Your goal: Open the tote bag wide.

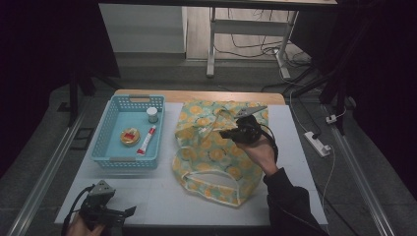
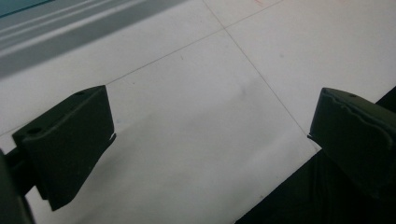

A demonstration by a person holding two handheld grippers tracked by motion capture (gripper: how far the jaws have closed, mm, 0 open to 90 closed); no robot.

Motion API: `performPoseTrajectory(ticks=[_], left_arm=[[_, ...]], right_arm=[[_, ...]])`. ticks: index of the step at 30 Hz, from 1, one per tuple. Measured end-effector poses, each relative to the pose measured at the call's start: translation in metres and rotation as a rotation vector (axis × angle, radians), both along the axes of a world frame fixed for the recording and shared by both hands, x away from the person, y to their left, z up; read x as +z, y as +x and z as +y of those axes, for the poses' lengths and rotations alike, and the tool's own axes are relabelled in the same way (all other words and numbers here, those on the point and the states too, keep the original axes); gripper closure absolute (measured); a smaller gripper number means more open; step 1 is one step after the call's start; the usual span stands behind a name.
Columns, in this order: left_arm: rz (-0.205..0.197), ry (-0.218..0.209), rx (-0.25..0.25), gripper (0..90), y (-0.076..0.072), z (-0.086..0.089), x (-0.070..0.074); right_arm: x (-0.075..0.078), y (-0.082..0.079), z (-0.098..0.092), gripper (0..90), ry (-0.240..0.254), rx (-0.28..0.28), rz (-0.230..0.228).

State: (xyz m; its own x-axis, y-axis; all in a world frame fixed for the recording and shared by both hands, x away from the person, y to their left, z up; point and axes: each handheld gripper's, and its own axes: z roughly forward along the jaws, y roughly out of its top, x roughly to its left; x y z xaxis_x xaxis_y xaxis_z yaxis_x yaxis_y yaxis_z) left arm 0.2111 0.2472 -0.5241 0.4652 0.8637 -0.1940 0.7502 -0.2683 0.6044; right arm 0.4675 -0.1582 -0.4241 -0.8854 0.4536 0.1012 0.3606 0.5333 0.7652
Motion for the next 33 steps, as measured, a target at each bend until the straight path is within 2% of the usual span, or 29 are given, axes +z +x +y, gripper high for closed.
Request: performPoseTrajectory(ticks=[7, 11, 19, 33], left_arm=[[0.005, -0.004, 0.005, 0.1, 0.0, 0.001, 0.0], [0.007, -0.006, 0.008, 0.1, 0.0, 0.001, 0.0], [0.008, -0.006, 0.01, 0.1, 0.001, 0.001, 0.0], [0.01, -0.003, 0.011, 0.1, 0.001, 0.001, 0.0]], right_arm=[[0.01, 0.005, 0.001, 90.0, 0.03, 0.001, 0.008], [0.014, 0.007, 0.003, 90.0, 0.032, 0.003, -0.002], [0.021, 0.007, 0.001, 90.0, 0.044, -0.007, -0.052], [0.024, 0.008, -0.006, 90.0, 0.078, -0.027, -0.071]])
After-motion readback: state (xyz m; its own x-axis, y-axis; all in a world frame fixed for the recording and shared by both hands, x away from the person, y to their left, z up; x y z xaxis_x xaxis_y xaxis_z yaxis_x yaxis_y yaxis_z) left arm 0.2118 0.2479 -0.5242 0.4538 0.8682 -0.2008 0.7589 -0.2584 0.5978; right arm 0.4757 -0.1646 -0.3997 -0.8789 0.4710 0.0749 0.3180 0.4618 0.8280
